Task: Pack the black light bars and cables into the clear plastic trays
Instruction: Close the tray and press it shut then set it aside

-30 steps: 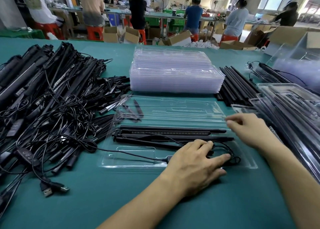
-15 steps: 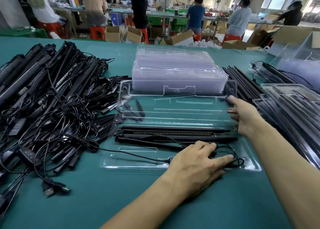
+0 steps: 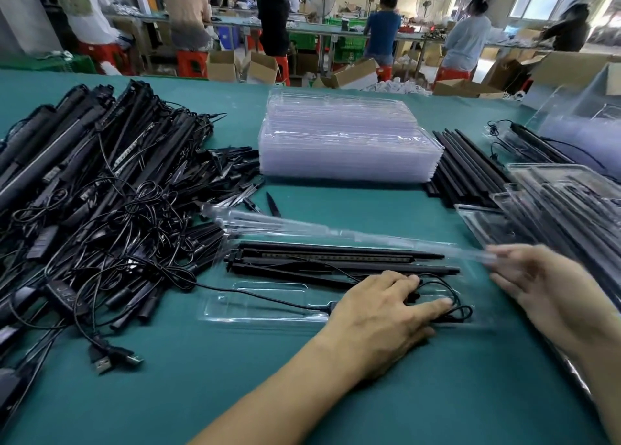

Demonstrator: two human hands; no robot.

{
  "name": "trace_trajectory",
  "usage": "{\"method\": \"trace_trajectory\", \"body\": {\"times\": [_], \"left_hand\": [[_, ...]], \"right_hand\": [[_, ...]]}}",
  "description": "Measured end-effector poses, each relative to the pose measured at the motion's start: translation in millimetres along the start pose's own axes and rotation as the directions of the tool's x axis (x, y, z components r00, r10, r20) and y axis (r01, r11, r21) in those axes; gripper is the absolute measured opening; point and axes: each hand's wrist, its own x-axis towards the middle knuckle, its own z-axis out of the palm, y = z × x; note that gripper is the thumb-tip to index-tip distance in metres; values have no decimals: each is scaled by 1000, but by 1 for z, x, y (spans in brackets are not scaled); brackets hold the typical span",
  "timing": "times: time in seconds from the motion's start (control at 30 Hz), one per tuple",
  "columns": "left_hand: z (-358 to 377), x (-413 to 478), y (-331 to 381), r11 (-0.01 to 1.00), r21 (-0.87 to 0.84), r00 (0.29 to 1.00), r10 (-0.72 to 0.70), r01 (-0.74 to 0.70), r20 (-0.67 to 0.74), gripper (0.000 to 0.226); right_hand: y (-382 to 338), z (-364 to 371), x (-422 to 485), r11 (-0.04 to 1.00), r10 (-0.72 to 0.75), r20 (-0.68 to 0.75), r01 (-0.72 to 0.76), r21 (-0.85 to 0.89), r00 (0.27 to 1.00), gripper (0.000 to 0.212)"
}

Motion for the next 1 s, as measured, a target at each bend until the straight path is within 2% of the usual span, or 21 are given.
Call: {"method": "trace_trajectory", "body": {"times": [0.1,0.17,0.23,0.33,0.43,0.53,0.6,0.7,0.77,0.83,0.9,0.93,1.0], "left_hand": [[-3,-1,0,1000,-3,999,-15,15,45,51],[-4,-2,0,1000,-11,998,-13,14,69,52],[-5,-2,-1,1000,-13,996,1,0,91,54],[-4,-1,-1,999,36,993,29,-34,118,55],[-4,-5,2,992,90,992,81,-89,92,46],[-1,-15,6,982,87,978,176,-167,-110,27],[1,-21,4,963,138,937,260,-233,-234,18],[-5,-25,6,897,314,836,415,-310,-359,25],[-10,-26,9,879,345,767,463,-330,-445,25],[-16,-27,12,904,360,789,391,-231,-474,20],[-16,-28,5,936,345,891,214,-69,-401,12],[-17,-29,1,950,314,935,113,-2,-336,16],[-16,-33,-7,958,283,972,31,37,-232,31]], "right_hand": [[15,-4,-16,938,-95,-29,79,-337,995,16],[21,1,-21,786,-189,28,168,-595,982,9],[27,8,-26,640,-272,100,258,-724,957,13],[38,15,-34,536,-390,139,348,-769,910,24],[41,13,-36,559,-398,141,361,-746,907,25],[41,11,-34,556,-378,133,339,-759,916,22],[42,11,-33,538,-372,126,324,-778,920,21],[42,13,-33,520,-368,116,308,-797,923,19],[41,14,-34,501,-368,119,304,-810,922,19],[40,17,-36,484,-374,120,303,-821,920,19],[38,18,-40,489,-367,92,276,-827,926,21],[37,19,-41,493,-359,68,251,-833,931,22],[35,20,-41,503,-329,14,188,-844,944,27]]}}
